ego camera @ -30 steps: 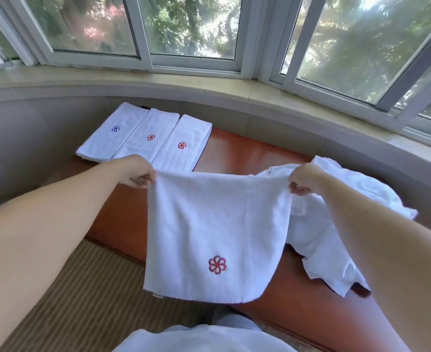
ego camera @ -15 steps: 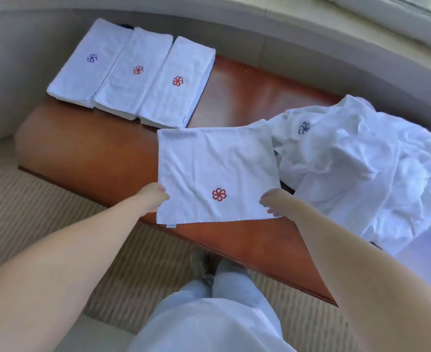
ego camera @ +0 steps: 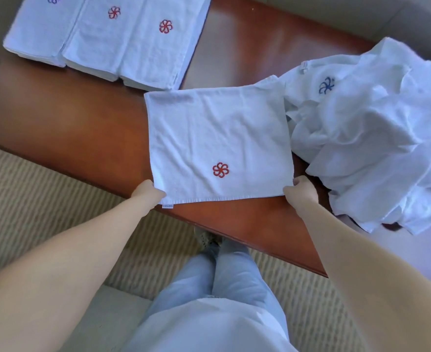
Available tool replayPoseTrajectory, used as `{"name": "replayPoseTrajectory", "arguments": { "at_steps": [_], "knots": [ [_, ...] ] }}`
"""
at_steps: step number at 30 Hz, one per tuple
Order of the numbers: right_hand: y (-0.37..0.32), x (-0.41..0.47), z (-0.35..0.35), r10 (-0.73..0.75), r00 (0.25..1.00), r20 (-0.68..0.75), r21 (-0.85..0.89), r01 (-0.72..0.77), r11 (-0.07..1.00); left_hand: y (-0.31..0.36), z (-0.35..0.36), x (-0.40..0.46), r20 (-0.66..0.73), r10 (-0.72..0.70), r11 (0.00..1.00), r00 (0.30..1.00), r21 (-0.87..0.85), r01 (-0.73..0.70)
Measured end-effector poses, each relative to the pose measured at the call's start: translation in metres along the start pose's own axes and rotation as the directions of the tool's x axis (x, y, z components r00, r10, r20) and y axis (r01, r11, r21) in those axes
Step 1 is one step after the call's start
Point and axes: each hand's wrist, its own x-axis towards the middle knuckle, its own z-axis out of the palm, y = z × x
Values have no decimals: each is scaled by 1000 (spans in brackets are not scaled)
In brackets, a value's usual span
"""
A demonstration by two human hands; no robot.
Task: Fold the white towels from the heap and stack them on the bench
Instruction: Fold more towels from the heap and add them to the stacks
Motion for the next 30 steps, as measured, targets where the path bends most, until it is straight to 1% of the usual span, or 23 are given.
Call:
{"name": "replayPoseTrajectory", "arguments": {
  "at_steps": [2, 5, 6, 7, 8, 9, 10, 11, 12, 13, 15, 16, 17, 18, 19, 20, 21, 22, 23, 24, 25, 27, 30],
  "knots": [
    [1, -2, -2, -9, 1000, 25, -20, 9, 1000, -3, -3, 0, 14, 6, 999, 1000, 52, -7],
    [-3, -6, -8, 57, 994, 95, 8, -58, 998, -2, -13, -6, 41, 20, 972, 999, 232, -29],
    [-7, -6, -12, 64, 991, 120, 23, -68, 997, 1, -16, -8, 52, 16, 973, 999, 230, -28],
    [-13, -5, -18, 71, 984, 161, 38, -79, 996, 7, -20, -10, 71, 6, 985, 997, 170, -18],
    [-21, -3, -23, 95, 979, 183, 65, -109, 992, 15, -26, -12, 94, -12, 999, 995, 34, 9],
    [-32, -3, -32, 114, 972, 205, 166, -149, 975, 25, -33, -13, 122, -28, 985, 992, -163, 48],
    [-44, -5, -41, 119, 969, 218, 332, -188, 924, 38, -44, -15, 153, -17, 917, 988, -392, 76],
    [-58, -5, -52, 111, 979, 169, 479, -180, 859, 51, -57, -18, 168, 22, 796, 985, -599, 85],
    [-73, -7, -66, 89, 991, 100, 597, -131, 791, 66, -72, -21, 159, 70, 652, 985, -754, 75],
    [-91, -11, -79, 62, 998, 33, 700, -67, 711, 82, -89, -27, 126, 113, 506, 986, -861, 52],
    [-125, -21, -106, -10, 999, -49, 852, 47, 522, 107, -122, -38, 11, 158, 247, 987, -969, -28],
    [-138, -26, -116, -42, 996, -81, 901, 91, 425, 114, -136, -43, -52, 168, 159, 984, -984, -79],
    [-146, -29, -124, -76, 991, -109, 927, 129, 352, 117, -145, -46, -104, 172, 110, 980, -986, -124],
    [-149, -32, -127, -102, 986, -132, 932, 158, 325, 116, -149, -49, -141, 176, 100, 974, -982, -160],
    [-146, -34, -126, -116, 983, -142, 919, 175, 353, 112, -147, -49, -157, 174, 138, 972, -974, -182],
    [-136, -34, -119, -128, 981, -144, 889, 185, 419, 103, -138, -46, -158, 162, 223, 974, -956, -192],
    [-121, -33, -107, -123, 984, -131, 838, 176, 517, 92, -125, -43, -152, 149, 342, 977, -919, -195],
    [-103, -30, -94, -105, 988, -115, 767, 156, 623, 77, -107, -37, -152, 127, 486, 980, -852, -195],
    [-82, -25, -80, -78, 992, -97, 688, 123, 715, 58, -87, -28, -159, 117, 632, 980, -749, -197],
    [-59, -19, -66, -43, 996, -79, 615, 83, 784, 39, -67, -21, -165, 121, 748, 979, -633, -199],
    [-37, -12, -53, -17, 998, -67, 551, 51, 833, 22, -50, -13, -161, 126, 830, 979, -523, -192],
    [0, 3, -30, -4, 1000, -13, 416, 9, 909, -6, -23, 1, -123, 108, 911, 986, -386, -148],
    [30, 16, -7, -33, 998, 55, 309, 15, 951, -26, -3, 9, -96, 142, 946, 985, -280, -164]
  ]
}}
